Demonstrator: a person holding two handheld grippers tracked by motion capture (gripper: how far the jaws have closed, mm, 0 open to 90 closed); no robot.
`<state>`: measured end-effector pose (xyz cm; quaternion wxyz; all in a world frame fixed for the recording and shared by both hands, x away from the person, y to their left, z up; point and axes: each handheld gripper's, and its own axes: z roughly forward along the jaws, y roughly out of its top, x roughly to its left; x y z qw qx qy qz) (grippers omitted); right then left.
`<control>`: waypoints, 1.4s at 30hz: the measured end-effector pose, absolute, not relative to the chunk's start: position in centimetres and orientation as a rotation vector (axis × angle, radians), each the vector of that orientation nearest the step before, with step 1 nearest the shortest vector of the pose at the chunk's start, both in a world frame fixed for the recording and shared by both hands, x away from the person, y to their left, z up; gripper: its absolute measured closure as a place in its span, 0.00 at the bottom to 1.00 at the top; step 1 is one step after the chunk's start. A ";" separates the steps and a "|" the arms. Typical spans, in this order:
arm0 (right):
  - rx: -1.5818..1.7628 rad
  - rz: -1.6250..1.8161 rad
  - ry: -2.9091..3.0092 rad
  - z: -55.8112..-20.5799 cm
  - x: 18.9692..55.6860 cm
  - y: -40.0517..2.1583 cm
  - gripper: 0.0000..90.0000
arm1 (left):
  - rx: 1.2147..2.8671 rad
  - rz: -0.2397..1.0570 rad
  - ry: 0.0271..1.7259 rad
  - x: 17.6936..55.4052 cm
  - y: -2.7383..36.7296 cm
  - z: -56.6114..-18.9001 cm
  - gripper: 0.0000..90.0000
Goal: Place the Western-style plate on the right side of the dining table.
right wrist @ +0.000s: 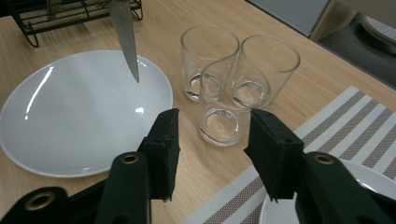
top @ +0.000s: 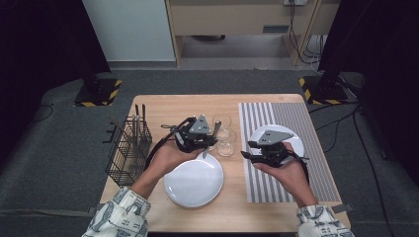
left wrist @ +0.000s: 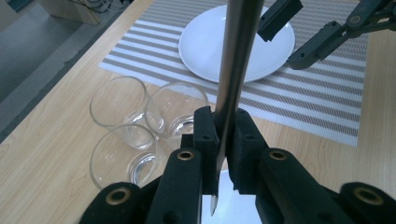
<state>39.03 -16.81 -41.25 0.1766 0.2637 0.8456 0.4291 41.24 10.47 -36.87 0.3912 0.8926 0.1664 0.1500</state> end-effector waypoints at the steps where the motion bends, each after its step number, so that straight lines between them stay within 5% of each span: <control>1: 0.747 1.218 2.397 -41.1 39.0 -16.9 0.66 | 2.263 0.373 0.420 41.2 10.4 -36.9 0.92; 15: 0.722 1.344 2.420 -37.8 39.6 -17.2 0.84 | 2.289 0.357 0.384 41.8 9.5 -37.5 0.92; 42: 0.446 1.267 2.551 -35.1 40.4 -10.3 0.78 | 2.333 0.309 0.355 41.1 9.6 -38.6 0.92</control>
